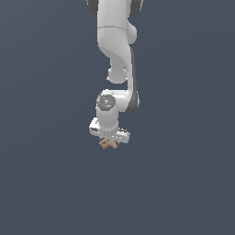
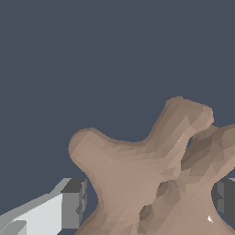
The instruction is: Pick up the object and move it to a goal position.
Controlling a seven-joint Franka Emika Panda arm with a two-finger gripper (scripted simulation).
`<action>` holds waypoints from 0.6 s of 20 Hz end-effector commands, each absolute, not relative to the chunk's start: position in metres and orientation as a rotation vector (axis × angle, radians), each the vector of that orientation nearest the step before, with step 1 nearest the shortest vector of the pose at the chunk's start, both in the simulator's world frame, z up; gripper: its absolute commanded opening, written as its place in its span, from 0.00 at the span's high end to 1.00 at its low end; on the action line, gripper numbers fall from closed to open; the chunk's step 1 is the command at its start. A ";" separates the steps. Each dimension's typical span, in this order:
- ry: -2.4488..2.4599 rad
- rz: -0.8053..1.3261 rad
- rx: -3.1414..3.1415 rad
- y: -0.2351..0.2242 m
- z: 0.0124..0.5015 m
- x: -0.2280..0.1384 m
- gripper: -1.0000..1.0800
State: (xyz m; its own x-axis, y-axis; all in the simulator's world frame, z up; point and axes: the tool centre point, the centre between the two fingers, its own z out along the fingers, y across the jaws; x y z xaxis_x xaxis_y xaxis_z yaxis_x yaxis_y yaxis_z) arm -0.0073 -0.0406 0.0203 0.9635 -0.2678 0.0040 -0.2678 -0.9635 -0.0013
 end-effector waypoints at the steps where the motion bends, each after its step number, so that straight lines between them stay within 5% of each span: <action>1: 0.428 0.000 -3.112 -0.042 0.017 -0.009 1.00; 12: 0.425 -0.006 -3.112 -0.039 0.022 -0.008 1.00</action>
State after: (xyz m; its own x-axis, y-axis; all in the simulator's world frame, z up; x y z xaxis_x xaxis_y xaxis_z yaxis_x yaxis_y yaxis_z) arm -0.0073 -0.0401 0.0209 0.9633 -0.2686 0.0041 -0.2686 -0.9633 -0.0013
